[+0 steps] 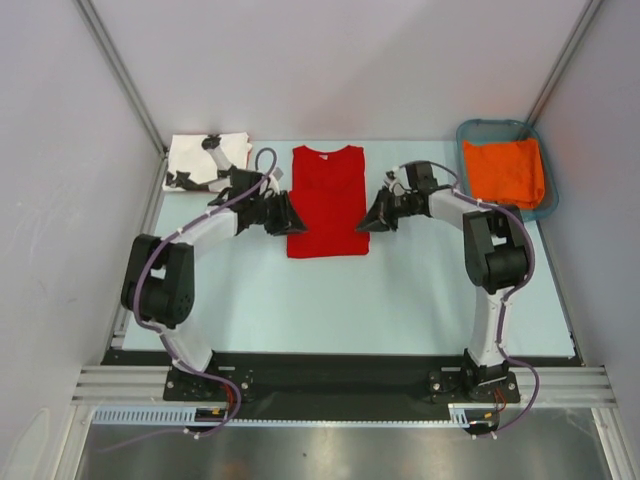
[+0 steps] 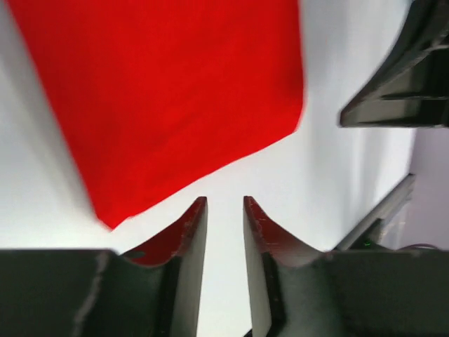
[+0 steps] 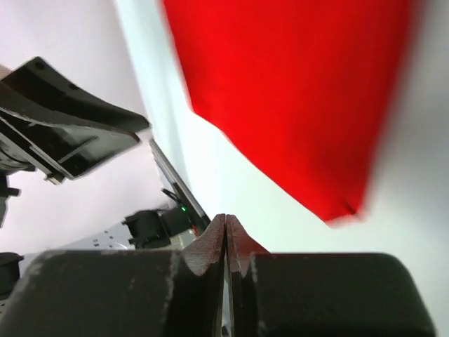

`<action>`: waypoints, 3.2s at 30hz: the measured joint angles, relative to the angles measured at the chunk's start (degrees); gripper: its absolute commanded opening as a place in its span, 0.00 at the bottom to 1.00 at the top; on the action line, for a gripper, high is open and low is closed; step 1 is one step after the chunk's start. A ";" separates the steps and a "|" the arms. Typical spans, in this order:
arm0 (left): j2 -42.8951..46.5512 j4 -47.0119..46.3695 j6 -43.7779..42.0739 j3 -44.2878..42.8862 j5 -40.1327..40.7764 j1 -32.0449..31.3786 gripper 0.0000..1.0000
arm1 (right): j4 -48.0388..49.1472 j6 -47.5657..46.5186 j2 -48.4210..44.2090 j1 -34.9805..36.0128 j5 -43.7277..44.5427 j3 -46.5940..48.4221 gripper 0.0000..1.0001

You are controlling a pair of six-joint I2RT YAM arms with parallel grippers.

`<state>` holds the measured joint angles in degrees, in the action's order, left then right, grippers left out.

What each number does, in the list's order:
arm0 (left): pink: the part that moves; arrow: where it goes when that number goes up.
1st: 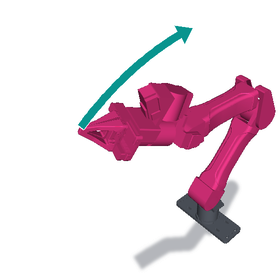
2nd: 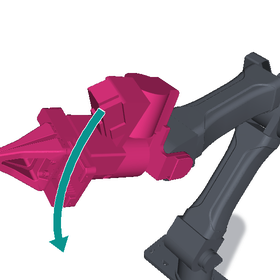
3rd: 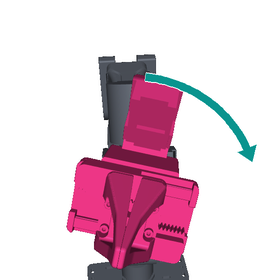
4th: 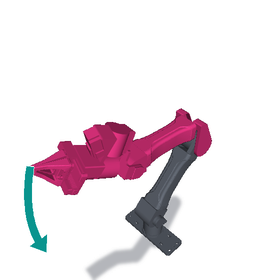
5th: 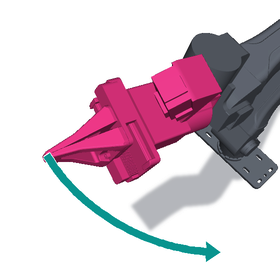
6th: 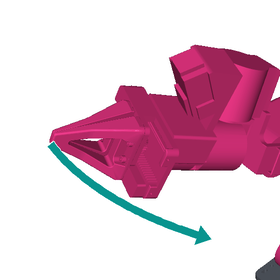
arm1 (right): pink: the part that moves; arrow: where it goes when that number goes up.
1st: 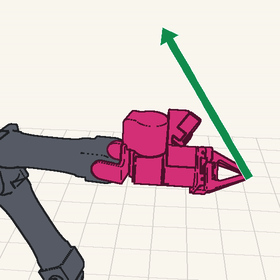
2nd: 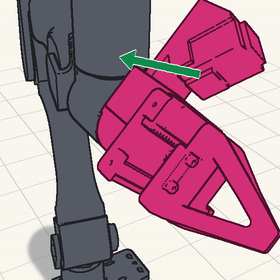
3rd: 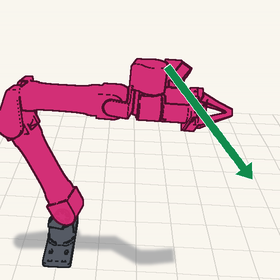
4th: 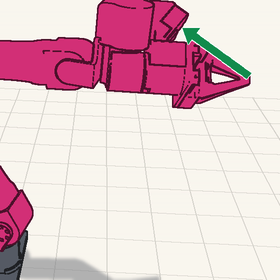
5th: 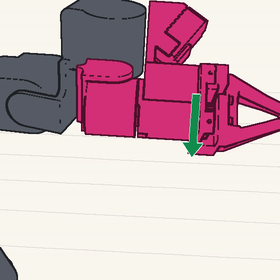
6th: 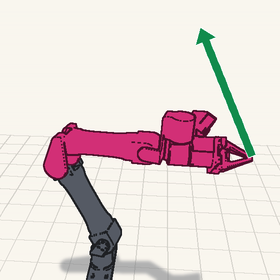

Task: Fold and stack the t-shirts
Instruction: Fold the tshirt

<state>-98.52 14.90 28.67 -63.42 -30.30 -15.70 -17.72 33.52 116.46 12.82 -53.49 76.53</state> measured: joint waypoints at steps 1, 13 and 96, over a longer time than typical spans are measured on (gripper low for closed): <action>-0.83 -1.03 0.94 -1.29 -0.63 0.09 0.30 | 0.74 1.09 0.66 0.83 -0.13 2.16 0.07; -32.76 -21.57 13.62 -23.52 -8.09 4.98 0.33 | 27.91 22.97 30.88 1.09 -4.22 30.67 0.08; 1.03 -54.14 59.93 38.51 28.63 -2.54 0.37 | 58.99 53.16 -10.40 11.91 44.02 -42.64 0.38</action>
<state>-97.49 -39.24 88.60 -24.91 -1.67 -18.24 41.28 86.67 106.06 24.73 -9.47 33.89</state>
